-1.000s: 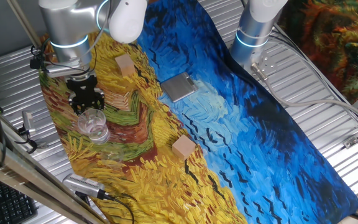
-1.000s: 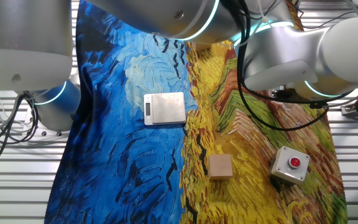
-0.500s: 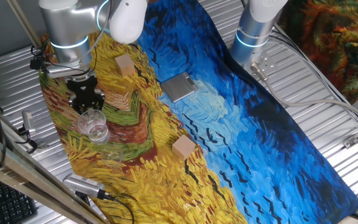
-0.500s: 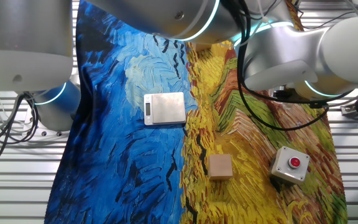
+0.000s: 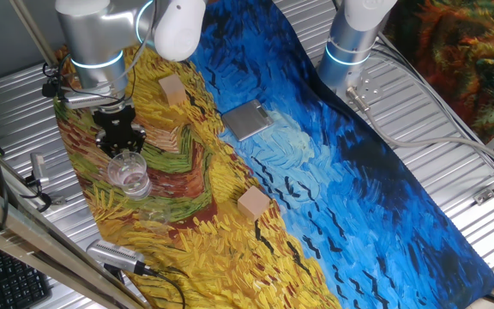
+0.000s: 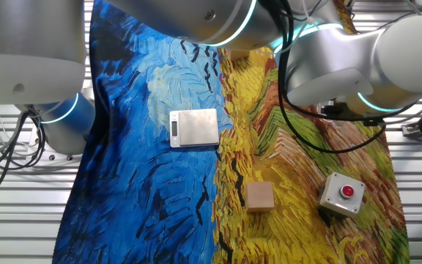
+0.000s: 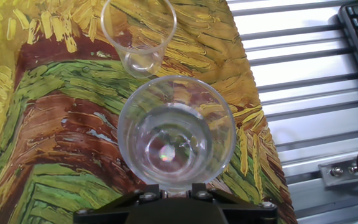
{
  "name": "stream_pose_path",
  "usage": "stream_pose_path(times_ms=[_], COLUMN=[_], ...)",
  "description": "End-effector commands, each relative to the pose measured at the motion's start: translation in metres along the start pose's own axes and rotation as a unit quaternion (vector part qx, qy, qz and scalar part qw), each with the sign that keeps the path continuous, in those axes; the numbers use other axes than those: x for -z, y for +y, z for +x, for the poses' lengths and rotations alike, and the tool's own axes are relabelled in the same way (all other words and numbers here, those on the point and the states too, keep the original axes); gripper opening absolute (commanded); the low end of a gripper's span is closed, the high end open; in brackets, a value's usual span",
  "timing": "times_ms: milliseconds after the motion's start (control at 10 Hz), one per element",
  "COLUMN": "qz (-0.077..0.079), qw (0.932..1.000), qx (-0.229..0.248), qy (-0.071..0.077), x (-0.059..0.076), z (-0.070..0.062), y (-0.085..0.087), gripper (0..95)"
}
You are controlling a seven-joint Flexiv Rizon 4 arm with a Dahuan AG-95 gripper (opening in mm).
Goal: Pour the water from one cup into another empty cup
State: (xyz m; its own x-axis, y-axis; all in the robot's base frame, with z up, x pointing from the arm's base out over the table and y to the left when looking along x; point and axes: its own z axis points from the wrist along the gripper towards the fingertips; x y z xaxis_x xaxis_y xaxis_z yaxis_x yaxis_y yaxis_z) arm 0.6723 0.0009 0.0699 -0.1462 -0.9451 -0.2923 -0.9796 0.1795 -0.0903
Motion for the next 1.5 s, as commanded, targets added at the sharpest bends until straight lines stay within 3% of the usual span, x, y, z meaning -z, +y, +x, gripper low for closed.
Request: stream_pose_path(times_ms=[100,1500], qz=[0.000,-0.003], qw=[1.0000,0.9999], qx=[-0.001,-0.016], qy=[0.000,0.004], x=[-0.0008,0.0078], z=[-0.0004,-0.0053], y=[-0.0014,0.0026], gripper=[0.0,0.0])
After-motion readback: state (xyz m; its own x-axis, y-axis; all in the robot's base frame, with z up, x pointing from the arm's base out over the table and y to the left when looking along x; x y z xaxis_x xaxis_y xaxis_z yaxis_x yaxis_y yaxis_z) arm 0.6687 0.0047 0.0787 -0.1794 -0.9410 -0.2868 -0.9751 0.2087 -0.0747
